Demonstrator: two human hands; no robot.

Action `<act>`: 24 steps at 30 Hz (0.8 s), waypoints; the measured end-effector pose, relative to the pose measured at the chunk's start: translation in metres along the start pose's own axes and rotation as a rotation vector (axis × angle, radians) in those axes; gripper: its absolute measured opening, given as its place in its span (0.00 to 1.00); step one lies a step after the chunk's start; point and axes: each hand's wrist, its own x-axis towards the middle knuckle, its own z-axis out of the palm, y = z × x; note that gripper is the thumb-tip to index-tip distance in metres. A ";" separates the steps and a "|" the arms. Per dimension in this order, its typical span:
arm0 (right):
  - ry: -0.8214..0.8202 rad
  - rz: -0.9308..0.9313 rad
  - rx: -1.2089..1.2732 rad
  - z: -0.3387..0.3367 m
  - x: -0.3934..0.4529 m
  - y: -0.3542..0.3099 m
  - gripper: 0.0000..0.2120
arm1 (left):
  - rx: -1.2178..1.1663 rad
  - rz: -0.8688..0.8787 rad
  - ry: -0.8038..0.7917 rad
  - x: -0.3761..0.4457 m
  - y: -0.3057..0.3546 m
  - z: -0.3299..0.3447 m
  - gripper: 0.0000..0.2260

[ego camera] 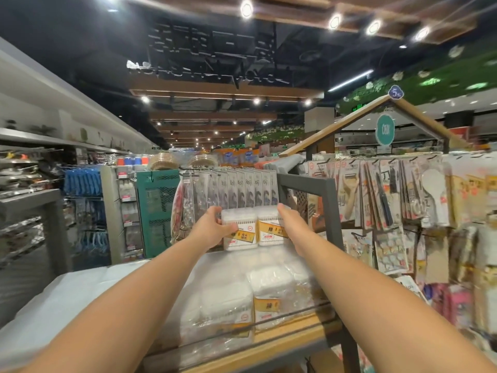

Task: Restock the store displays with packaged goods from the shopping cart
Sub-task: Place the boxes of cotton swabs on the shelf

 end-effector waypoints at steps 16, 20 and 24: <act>-0.079 -0.249 0.016 -0.114 -0.166 0.052 0.12 | -0.266 0.221 0.043 -0.175 0.074 0.061 0.14; -0.020 -0.085 0.038 -0.235 -0.220 0.121 0.03 | -0.343 0.214 -0.112 -0.230 0.105 0.168 0.09; 0.127 0.096 -0.017 -0.369 -0.281 0.199 0.07 | -0.327 0.226 -0.402 -0.290 0.145 0.290 0.06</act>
